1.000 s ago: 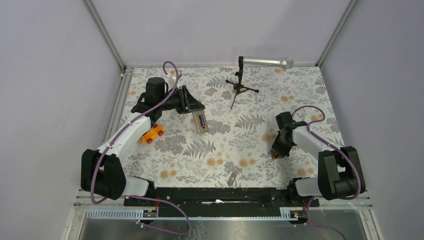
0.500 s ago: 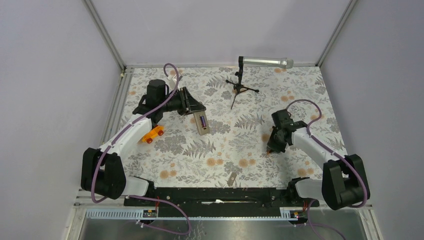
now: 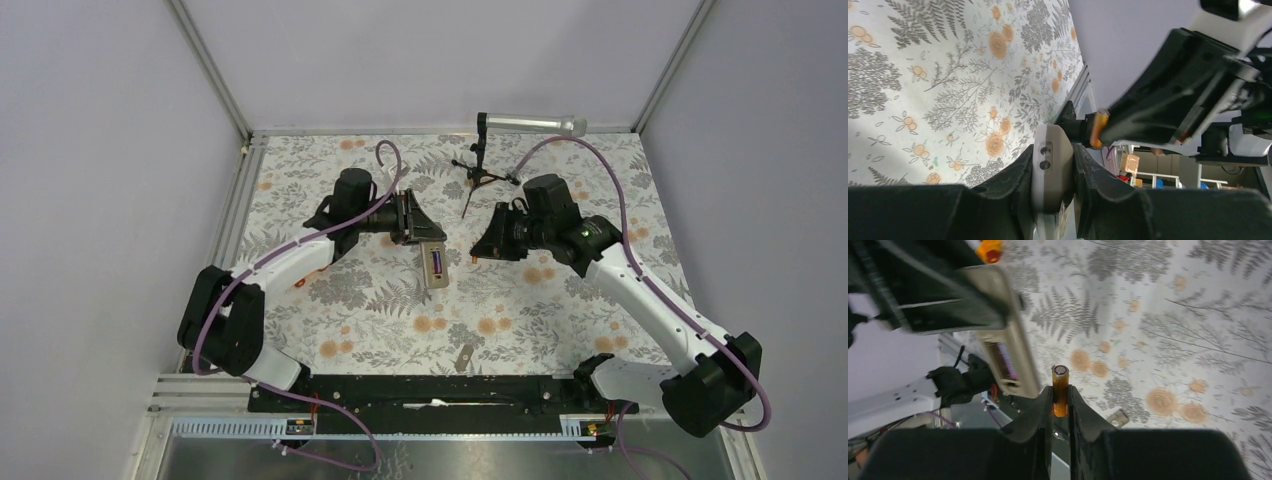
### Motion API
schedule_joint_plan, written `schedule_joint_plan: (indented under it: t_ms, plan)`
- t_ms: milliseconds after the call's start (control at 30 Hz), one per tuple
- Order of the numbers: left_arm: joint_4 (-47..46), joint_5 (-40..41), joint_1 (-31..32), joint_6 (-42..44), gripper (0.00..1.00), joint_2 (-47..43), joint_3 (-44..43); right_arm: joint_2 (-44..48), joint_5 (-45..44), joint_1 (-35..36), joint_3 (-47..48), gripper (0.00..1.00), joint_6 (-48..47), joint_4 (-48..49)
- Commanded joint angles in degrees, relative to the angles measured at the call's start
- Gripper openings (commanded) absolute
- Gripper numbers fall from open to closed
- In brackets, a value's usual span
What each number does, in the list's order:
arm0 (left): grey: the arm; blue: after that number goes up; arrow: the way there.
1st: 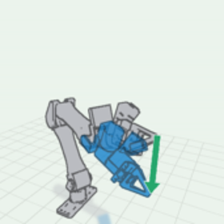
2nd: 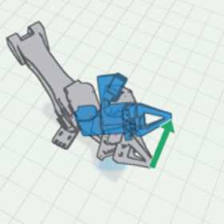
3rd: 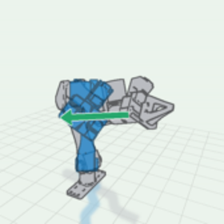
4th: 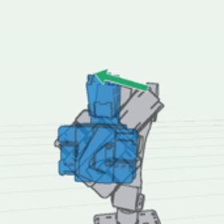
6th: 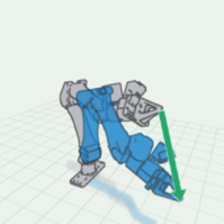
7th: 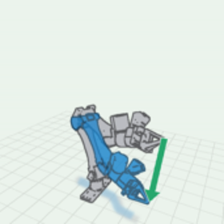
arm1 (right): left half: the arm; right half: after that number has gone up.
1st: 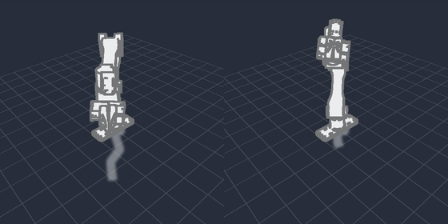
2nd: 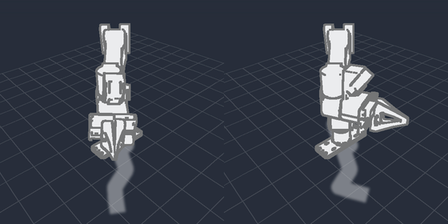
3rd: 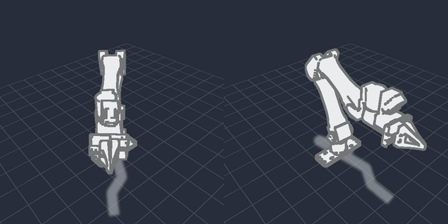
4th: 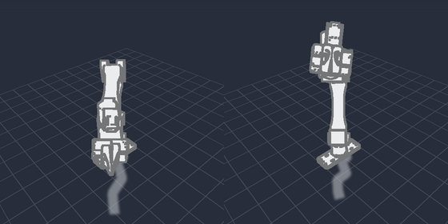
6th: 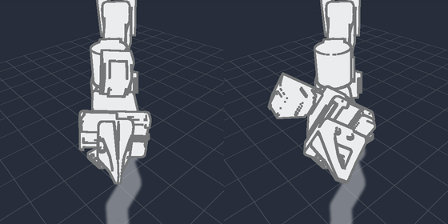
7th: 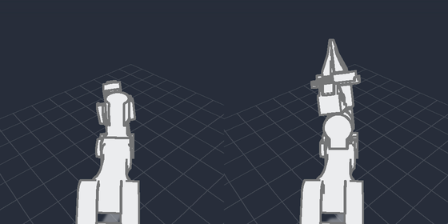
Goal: Load the batteries into the remote control
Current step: Load the battery into the remote control.
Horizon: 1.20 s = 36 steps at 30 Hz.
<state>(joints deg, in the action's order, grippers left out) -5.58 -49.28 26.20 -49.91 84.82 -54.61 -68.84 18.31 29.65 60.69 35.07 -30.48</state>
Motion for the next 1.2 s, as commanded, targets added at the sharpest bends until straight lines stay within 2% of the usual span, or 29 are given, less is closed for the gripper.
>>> schedule_joint_plan:
  t_ms: [0, 300, 467, 767, 900, 1167]
  plan:
    - [-8.3, -3.5, 1.4, -3.8, 0.00, 1.5, -2.6, 0.0, 4.9, 4.0, 6.1, 0.02, 0.7, -0.2]
    - [-13.3, -2.3, 3.5, -9.6, 0.00, 4.1, -2.6, -3.6, 5.3, 9.5, 10.8, 0.04, 0.1, -1.8]
    - [-14.5, -2.0, 3.5, -10.2, 0.00, 3.5, -2.0, -6.5, 2.2, 11.9, 12.7, 0.04, -0.6, -4.8]
    - [-15.1, -1.7, 3.5, -10.7, 0.00, 3.2, -1.3, -9.3, -1.3, 13.0, 14.9, 0.04, -0.3, -7.7]
    - [-18.1, -2.3, 3.5, -13.1, 0.00, 3.4, -1.2, -10.5, -1.6, 13.2, 14.8, 0.04, 0.5, -8.1]
    - [-19.6, -3.1, 3.5, -14.4, 0.00, 3.0, -0.5, -11.0, -4.9, 13.3, 15.4, 0.13, 1.1, -8.6]
